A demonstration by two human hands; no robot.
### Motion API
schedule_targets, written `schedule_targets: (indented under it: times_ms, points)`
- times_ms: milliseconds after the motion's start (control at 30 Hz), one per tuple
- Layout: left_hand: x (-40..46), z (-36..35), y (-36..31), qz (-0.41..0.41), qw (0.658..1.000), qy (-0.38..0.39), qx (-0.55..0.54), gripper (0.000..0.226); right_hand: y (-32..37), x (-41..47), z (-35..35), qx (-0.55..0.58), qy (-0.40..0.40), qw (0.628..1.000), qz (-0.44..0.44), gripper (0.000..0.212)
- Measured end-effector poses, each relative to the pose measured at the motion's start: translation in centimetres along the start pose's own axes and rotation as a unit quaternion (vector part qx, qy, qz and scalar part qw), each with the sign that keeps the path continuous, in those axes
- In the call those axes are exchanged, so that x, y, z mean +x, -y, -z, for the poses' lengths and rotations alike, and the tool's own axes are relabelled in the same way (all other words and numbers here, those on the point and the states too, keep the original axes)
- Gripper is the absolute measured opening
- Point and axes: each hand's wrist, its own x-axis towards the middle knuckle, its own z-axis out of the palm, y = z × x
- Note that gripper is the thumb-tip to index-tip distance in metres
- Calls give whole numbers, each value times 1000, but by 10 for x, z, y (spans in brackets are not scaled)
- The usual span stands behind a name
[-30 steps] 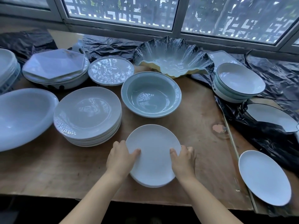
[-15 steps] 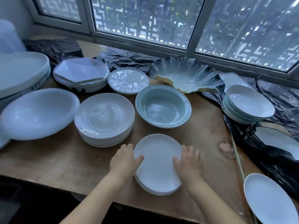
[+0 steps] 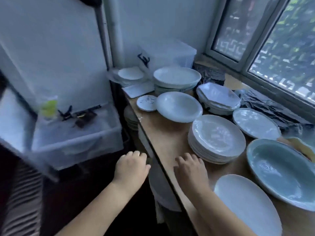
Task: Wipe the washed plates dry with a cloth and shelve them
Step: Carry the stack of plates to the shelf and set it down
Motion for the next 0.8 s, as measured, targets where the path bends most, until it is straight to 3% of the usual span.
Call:
schedule_targets:
  times_ms: [133, 300, 500, 667, 800]
  points:
    - [-78, 25, 84, 151, 988, -10, 31, 36, 107, 24, 8, 49, -3, 985, 165, 33]
    - [-203, 55, 176, 341, 939, -15, 40, 24, 267, 17, 18, 88, -13, 942, 323, 25]
    - [-386, 80, 272, 500, 863, -32, 66, 34, 474, -48, 38, 149, -30, 854, 497, 10]
    - [-546, 107, 347, 607, 789, -26, 94, 32, 650, -135, 72, 182, -63, 761, 620, 35]
    - [-654, 142, 392, 704, 705, -12, 87, 24, 771, -203, 100, 206, -78, 691, 688, 43]
